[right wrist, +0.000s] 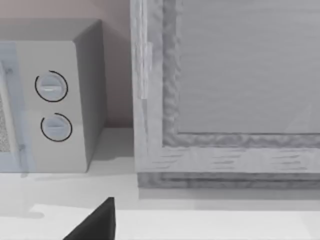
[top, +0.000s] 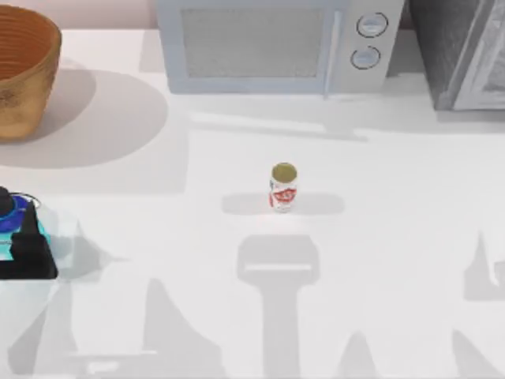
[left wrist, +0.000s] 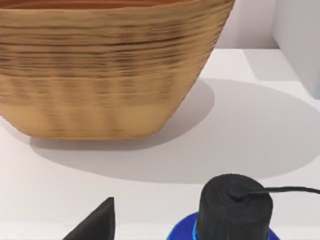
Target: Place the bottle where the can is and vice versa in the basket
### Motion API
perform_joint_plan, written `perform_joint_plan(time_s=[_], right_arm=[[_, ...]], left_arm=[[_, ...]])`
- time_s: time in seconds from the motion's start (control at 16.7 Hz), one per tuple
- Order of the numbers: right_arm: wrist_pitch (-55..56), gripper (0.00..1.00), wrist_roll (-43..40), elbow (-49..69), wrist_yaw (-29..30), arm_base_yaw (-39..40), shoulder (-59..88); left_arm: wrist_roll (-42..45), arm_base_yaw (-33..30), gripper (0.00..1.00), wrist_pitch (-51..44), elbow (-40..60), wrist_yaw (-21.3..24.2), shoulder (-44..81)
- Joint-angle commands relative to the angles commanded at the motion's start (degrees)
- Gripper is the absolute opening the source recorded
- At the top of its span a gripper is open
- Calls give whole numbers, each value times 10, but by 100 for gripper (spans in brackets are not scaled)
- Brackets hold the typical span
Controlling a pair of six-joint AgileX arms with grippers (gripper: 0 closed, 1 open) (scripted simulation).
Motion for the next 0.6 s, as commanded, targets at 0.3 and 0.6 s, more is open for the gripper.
perform_joint_plan(time_s=[0.3,0.6], right_arm=[[0,100,0,0,0,0,0],[0,100,0,0,0,0,0]], left_arm=[[3,-1,100,202,-9,7,225],[6,-1,100,346,-16,12,389]])
